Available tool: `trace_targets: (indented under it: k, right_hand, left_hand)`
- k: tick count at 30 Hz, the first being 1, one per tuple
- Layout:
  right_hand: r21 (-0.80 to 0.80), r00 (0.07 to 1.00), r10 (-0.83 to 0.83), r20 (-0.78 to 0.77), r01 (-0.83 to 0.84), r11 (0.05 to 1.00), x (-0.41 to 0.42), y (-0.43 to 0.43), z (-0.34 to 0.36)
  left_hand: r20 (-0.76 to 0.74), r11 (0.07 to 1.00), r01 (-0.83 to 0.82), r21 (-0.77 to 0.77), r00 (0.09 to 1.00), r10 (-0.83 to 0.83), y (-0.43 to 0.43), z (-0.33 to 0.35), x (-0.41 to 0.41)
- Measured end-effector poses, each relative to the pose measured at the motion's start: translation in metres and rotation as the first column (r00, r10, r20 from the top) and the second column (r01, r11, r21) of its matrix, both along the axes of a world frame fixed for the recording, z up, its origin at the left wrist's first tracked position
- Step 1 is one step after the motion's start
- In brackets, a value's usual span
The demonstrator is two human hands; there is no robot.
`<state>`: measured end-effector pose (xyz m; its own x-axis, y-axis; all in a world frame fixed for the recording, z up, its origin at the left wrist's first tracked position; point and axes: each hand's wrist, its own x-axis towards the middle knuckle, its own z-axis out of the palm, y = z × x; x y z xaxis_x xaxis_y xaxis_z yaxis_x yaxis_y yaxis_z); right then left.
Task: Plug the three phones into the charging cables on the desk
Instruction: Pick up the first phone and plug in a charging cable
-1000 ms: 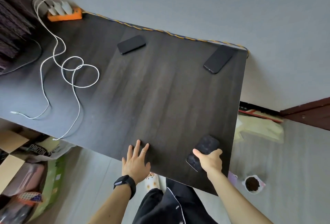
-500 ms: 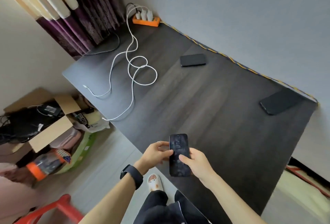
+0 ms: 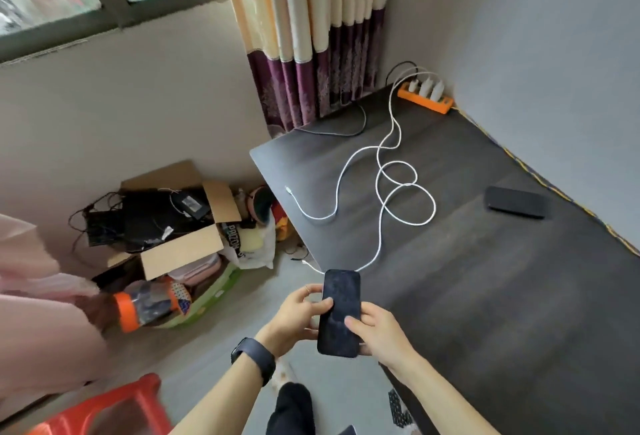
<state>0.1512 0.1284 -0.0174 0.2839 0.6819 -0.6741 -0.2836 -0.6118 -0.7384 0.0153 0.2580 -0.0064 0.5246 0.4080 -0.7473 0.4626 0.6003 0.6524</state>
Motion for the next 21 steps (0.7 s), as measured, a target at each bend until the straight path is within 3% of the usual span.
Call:
trace_targets:
  k: [11,21]
  right_hand:
    - [-0.002,0.985,0.054,0.162,-0.054,0.999,-0.046,0.224,0.026]
    - [-0.033,0.991,0.049,0.127,-0.045,0.998,-0.007,0.337,0.001]
  left_hand:
    - [0.088,0.960,-0.279,0.024,0.957,0.276,0.226,0.006,-0.076]
    - [0.079,0.985,-0.171,-0.008,0.982,0.171,0.335,-0.012,-0.027]
